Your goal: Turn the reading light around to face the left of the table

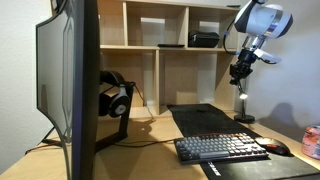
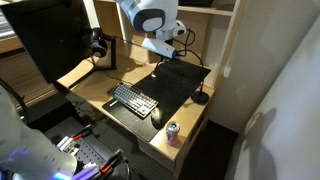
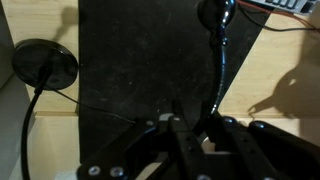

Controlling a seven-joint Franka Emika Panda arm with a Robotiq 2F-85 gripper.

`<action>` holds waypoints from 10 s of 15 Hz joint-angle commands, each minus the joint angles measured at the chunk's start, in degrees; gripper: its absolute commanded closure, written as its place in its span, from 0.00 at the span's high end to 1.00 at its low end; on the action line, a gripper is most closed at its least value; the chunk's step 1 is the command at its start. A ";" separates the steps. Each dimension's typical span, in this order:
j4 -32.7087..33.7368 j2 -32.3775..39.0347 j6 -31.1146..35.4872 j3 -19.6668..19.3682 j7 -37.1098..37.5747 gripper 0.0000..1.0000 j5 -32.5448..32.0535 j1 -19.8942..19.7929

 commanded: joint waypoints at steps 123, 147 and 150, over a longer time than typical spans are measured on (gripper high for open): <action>-17.72 -6.24 7.55 1.75 22.99 1.00 -19.40 3.69; -4.40 -0.94 3.04 2.61 21.37 1.00 -5.01 2.13; -3.90 -0.29 -0.72 3.82 20.28 1.00 -2.59 2.73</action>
